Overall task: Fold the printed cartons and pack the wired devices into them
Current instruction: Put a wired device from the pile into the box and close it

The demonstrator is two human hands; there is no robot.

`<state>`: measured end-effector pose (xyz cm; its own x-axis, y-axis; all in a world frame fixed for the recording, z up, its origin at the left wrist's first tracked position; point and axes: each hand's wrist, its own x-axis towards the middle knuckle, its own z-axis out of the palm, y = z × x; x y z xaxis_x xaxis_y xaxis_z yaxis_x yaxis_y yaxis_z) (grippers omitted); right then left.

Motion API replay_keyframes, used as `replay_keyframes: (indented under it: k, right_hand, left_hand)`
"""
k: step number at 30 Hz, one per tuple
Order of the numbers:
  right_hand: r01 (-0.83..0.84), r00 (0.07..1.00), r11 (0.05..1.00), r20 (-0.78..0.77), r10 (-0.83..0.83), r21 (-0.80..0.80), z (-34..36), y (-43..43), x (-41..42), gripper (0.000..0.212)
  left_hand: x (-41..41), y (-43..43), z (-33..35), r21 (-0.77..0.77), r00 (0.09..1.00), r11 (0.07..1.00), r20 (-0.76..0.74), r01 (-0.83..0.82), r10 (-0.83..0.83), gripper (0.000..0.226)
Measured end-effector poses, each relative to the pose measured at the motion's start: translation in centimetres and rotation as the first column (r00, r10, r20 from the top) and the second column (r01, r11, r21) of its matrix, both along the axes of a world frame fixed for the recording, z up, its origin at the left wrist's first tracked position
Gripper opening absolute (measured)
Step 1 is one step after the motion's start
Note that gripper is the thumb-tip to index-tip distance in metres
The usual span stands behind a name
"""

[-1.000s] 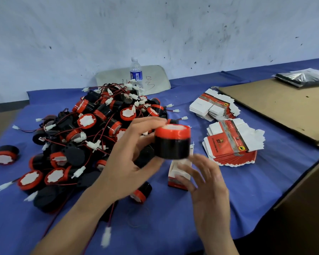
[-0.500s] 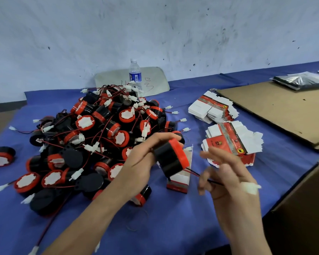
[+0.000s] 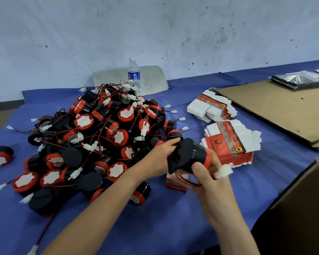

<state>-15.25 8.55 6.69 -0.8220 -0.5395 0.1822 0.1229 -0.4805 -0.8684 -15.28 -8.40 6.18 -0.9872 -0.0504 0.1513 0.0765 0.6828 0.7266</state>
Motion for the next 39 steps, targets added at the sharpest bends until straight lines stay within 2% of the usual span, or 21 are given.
replay_keyframes:
  k: [2, 4, 5, 7, 8, 11, 14, 17, 22, 25, 28, 35, 37, 39]
  right_hand:
    - [0.015, 0.999, 0.997, -0.032, -0.013, 0.071, -0.2, -1.1, -0.2, 0.040]
    - [0.097, 0.992, 0.989, -0.091, -0.087, 0.112, -0.3, -1.7, -0.7, 0.044]
    - [0.150, 0.983, 0.981, -0.126, -0.135, 0.121, -0.4, -1.8, -1.0, 0.047]
    - [0.279, 0.948, 0.945, -0.209, -0.241, 0.172, -0.4, -1.5, -1.8, 0.045]
    - [0.333, 0.928, 0.918, -0.245, -0.280, 0.214, -0.6, -1.3, -2.3, 0.043]
    - [0.395, 0.903, 0.857, -0.312, -0.295, 0.331, -0.8, -1.0, -3.8, 0.041]
    - [0.378, 0.902, 0.827, -0.366, -0.228, 0.417, -0.4, -1.5, -4.7, 0.042]
    - [0.375, 0.864, 0.761, -0.497, -0.081, 0.529, 0.2, -3.0, -5.5, 0.044]
    - [0.433, 0.769, 0.645, -0.632, 0.100, 0.629, 0.0, -5.1, -7.4, 0.054]
    - [0.458, 0.717, 0.535, -0.651, 0.250, 0.710, -1.1, -5.5, -8.4, 0.062]
    - [0.527, 0.604, 0.467, -0.699, 0.382, 0.710, -2.3, -5.6, -9.7, 0.064]
    - [0.614, 0.492, 0.465, -0.769, 0.407, 0.638, -3.6, -6.6, -12.2, 0.069]
    - [0.622, 0.467, 0.482, -0.786, 0.404, 0.617, -3.9, -6.5, -12.4, 0.061]
    - [0.627, 0.422, 0.486, -0.790, 0.445, 0.608, -4.4, -6.3, -12.2, 0.043]
  left_hand:
    - [-0.2, 0.3, -0.2, -0.012, 0.997, 0.998, 0.047, 0.057, -0.056, 0.022]
    - [-0.4, 0.4, -0.4, 0.007, 1.000, 1.000, 0.008, -0.011, 0.011, 0.014]
    - [-0.6, 0.4, -0.6, -0.050, 0.997, 0.996, -0.022, -0.077, 0.076, 0.012]
    - [-0.8, 0.4, -1.3, -0.187, 0.977, 0.959, -0.053, -0.212, 0.205, 0.016]
    - [-0.6, 0.6, -1.7, -0.207, 0.968, 0.945, -0.061, -0.252, 0.245, 0.018]
    - [0.3, 1.5, -3.0, -0.139, 0.951, 0.942, -0.089, -0.306, 0.296, 0.024]
    - [0.8, 2.1, -4.0, -0.049, 0.917, 0.922, -0.141, -0.384, 0.374, 0.019]
    - [0.6, 2.0, -4.3, 0.026, 0.871, 0.887, -0.174, -0.462, 0.459, 0.018]
    - [0.2, 1.0, -4.4, 0.177, 0.851, 0.851, -0.103, -0.494, 0.515, 0.022]
    - [0.0, 0.5, -4.3, 0.242, 0.880, 0.860, -0.051, -0.448, 0.473, 0.043]
    - [-0.6, 0.0, -4.2, 0.183, 0.899, 0.884, -0.006, -0.429, 0.438, 0.063]
    - [-2.6, -0.7, -3.7, 0.086, 0.903, 0.901, -0.028, -0.425, 0.428, 0.073]
    - [-2.6, -0.8, -3.8, 0.088, 0.906, 0.906, -0.057, -0.413, 0.419, 0.072]
    - [-2.5, -0.8, -4.0, 0.079, 0.915, 0.917, -0.082, -0.390, 0.396, 0.062]
